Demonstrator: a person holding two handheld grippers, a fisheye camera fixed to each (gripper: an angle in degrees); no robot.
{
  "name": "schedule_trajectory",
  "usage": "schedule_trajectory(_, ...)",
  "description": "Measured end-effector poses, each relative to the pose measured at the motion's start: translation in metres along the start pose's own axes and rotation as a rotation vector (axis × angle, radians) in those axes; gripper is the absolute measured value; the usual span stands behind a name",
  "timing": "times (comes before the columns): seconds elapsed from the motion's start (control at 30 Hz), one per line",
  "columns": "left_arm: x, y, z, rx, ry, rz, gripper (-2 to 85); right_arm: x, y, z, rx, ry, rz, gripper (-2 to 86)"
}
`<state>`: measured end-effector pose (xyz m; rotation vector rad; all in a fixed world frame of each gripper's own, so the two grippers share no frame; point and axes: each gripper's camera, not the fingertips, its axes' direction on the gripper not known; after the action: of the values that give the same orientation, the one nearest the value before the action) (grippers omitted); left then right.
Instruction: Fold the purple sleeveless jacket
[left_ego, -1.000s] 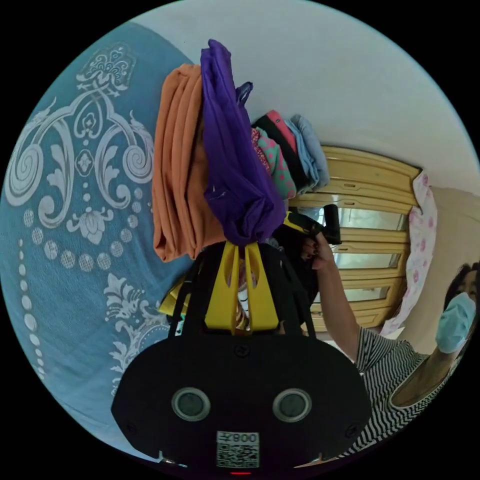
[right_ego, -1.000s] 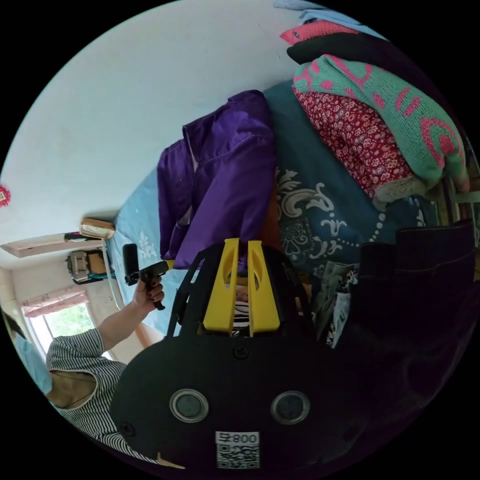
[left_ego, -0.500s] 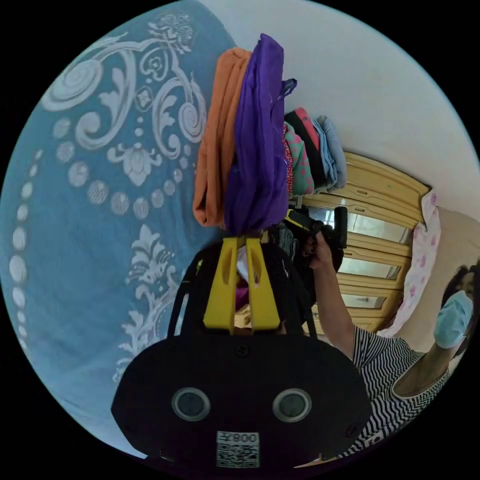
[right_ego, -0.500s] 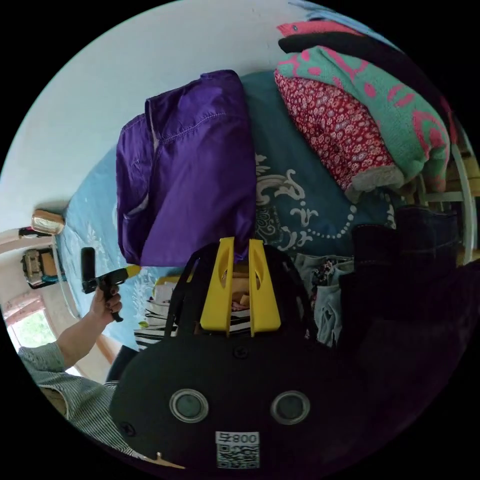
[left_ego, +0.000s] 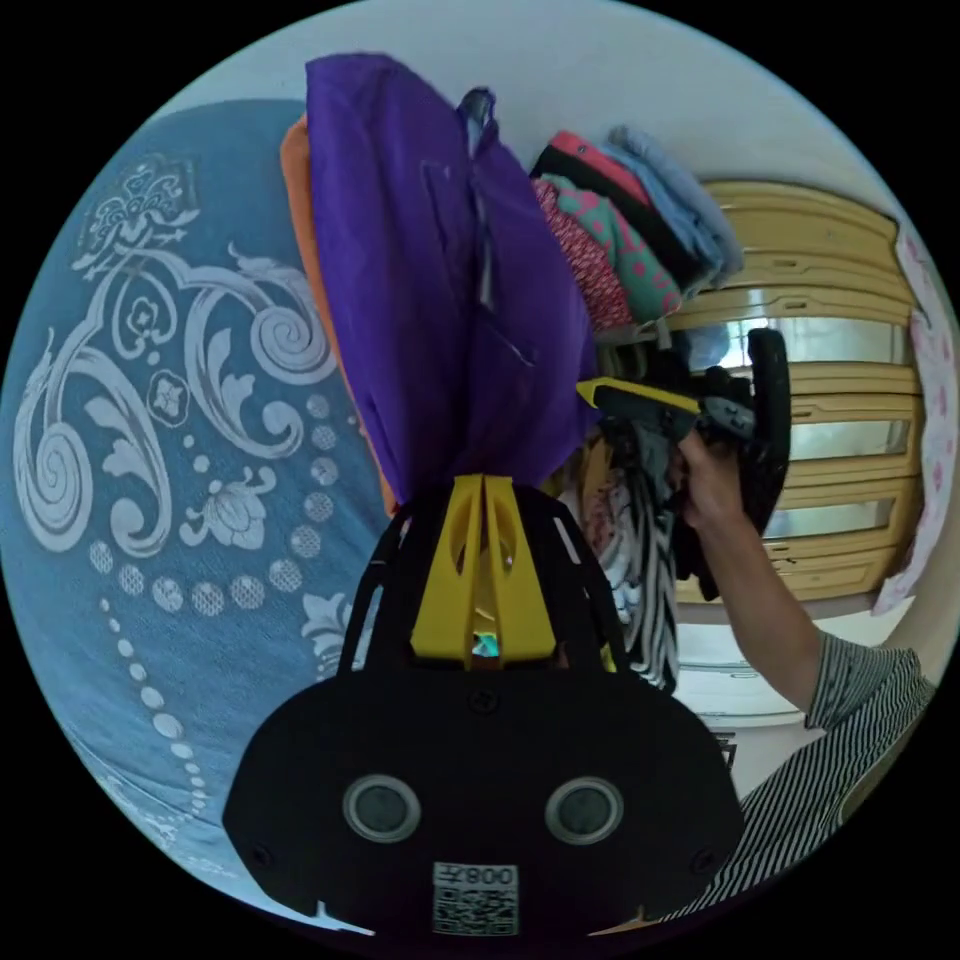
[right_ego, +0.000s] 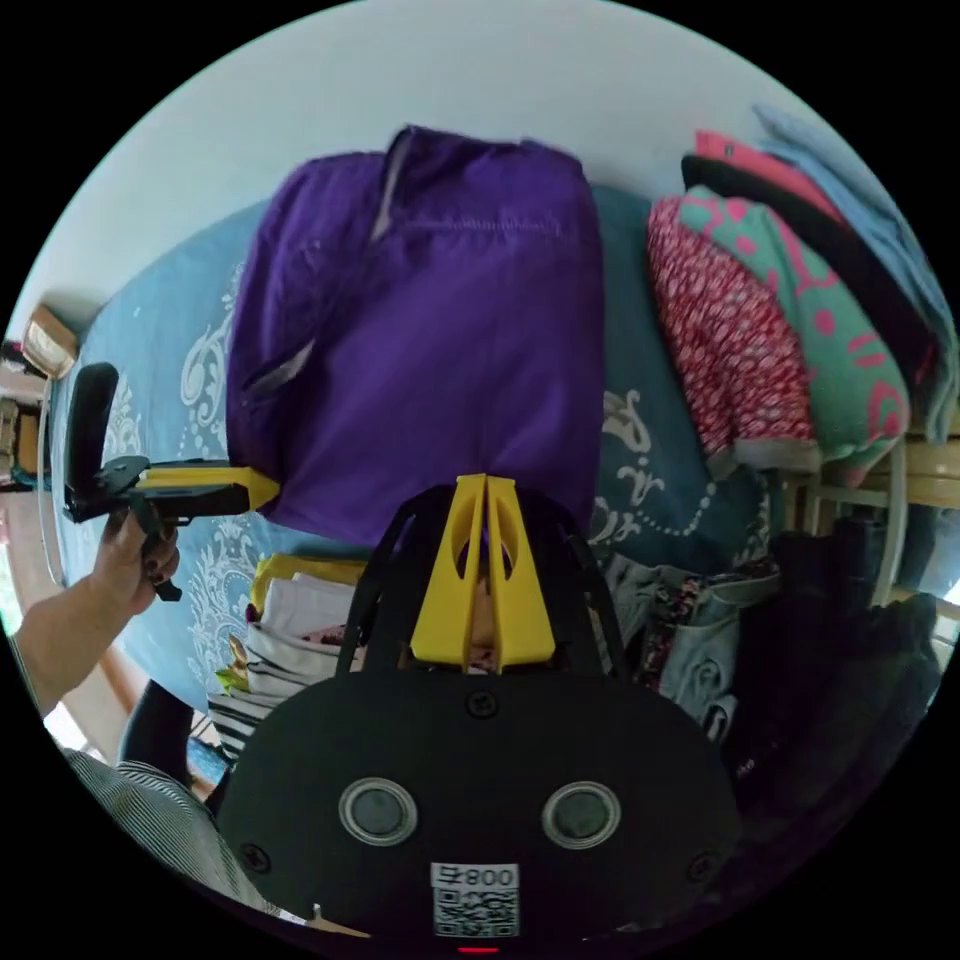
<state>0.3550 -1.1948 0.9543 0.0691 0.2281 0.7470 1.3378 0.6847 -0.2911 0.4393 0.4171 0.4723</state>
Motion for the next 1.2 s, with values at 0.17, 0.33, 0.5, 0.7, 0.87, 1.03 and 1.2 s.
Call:
schedule_trajectory(0.17,0.002,0.034,-0.019,0.081,0.074,0.009,0.1,-0.009,0.017,-0.020,0.048,0.032,-0.002,0.1)
schedule_trajectory(0.33,0.006,0.046,-0.034,0.124,0.044,0.023,0.1,-0.036,0.049,-0.043,0.165,0.144,0.004,0.0)
schedule_trajectory(0.5,-0.016,0.071,-0.045,0.132,0.069,-0.118,0.0,-0.027,0.052,-0.003,0.034,0.083,0.073,0.1)
schedule_trajectory(0.7,0.014,0.164,-0.083,0.145,0.118,-0.001,0.1,-0.041,0.089,-0.028,0.105,0.126,0.074,0.1)
schedule_trajectory(0.87,0.029,0.277,-0.104,0.068,0.117,0.034,0.1,-0.071,0.152,-0.067,0.283,0.058,0.075,0.1)
schedule_trajectory(1.03,0.048,0.383,-0.111,-0.038,0.059,0.032,0.1,-0.128,0.220,-0.085,0.426,-0.095,0.014,0.1)
schedule_trajectory(1.2,0.104,0.462,-0.118,-0.146,-0.212,0.224,0.2,-0.216,0.282,-0.067,0.434,-0.205,-0.080,0.1)
